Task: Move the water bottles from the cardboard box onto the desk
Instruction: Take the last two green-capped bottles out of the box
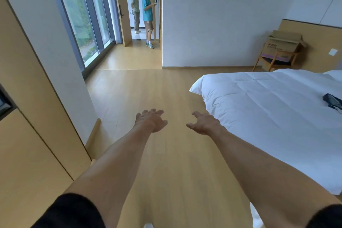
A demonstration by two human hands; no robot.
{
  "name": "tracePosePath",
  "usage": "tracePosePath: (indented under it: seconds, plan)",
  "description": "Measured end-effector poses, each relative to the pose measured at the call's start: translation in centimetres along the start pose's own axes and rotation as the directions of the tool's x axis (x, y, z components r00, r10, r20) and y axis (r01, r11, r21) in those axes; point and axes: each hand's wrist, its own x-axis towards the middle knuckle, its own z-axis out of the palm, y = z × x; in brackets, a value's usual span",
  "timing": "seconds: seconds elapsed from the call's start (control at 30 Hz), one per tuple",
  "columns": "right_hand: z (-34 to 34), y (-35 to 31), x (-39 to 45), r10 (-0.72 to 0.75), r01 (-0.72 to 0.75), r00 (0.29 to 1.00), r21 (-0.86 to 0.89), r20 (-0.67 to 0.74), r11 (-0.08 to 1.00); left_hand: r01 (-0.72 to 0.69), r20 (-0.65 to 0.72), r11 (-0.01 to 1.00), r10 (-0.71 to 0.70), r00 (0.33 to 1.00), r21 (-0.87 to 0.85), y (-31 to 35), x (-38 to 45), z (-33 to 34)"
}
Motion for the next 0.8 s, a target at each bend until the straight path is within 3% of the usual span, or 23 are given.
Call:
tracePosePath:
  seconds: [0.4, 0.8]
  plan:
    - [-3.3, -7.3, 21.9, 0.071, -0.07, 0.997, -0.044, 0.012, 0.997, -0.051, 0.034, 0.999, 0.05, 0.998, 0.02, -6.7, 23.7, -6.3]
    - [-5.8, -7.6, 41.3, 0.118, -0.117, 0.993, -0.026, 0.027, 0.993, -0.089, 0.037, 0.996, 0.087, 0.995, 0.033, -6.9, 42.9, -9.3]
